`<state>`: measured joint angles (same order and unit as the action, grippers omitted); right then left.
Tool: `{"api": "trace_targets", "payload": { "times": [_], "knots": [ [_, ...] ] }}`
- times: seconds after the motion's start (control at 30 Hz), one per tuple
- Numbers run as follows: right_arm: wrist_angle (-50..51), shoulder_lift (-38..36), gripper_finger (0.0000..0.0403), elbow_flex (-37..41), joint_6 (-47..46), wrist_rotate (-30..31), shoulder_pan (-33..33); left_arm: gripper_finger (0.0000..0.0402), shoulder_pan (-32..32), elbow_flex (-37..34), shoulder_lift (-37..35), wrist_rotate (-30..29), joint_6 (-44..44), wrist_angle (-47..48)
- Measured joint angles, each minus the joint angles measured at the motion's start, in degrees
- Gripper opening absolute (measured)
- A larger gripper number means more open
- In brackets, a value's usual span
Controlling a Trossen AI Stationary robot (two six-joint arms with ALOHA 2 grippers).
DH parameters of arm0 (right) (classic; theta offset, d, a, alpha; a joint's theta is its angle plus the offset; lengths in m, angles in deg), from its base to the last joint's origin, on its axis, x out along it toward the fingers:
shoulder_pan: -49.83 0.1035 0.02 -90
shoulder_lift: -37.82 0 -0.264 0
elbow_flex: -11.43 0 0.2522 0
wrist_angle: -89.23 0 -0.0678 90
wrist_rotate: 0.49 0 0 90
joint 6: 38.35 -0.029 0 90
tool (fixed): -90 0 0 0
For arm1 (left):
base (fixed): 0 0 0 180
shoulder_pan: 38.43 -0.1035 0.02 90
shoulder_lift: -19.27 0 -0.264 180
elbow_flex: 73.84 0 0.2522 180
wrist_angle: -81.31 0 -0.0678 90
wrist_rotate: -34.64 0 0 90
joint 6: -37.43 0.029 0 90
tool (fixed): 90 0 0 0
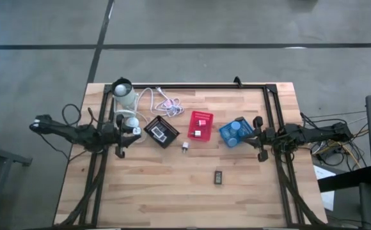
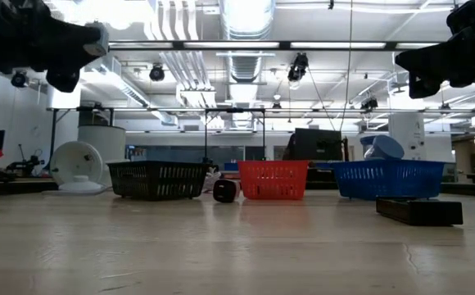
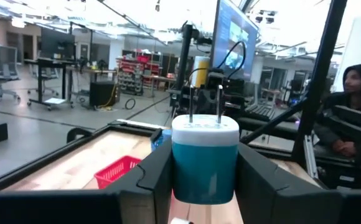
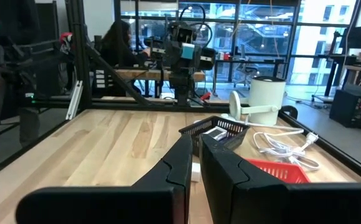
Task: Pick & Place Office items
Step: Put the blue charger adapter into the red basket
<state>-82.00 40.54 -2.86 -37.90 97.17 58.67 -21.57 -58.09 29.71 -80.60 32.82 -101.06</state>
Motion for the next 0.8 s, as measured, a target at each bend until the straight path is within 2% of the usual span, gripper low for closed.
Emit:
{"api": "trace_targets", "payload": {
  "times": [0.73,0.8],
  "knots": [
    [0.1,0.0,0.0029,0.0,0.8,-0.1,0.0,0.0133,-0.3,-1.5,0.0,-0.7,-1.0,-0.5],
    [0.1,0.0,0.0029,0.0,0.7,-0.1,0.0,0.0133,-0.3,-1.5,0.0,-2.6,-1.2,0.0]
  ]
}}
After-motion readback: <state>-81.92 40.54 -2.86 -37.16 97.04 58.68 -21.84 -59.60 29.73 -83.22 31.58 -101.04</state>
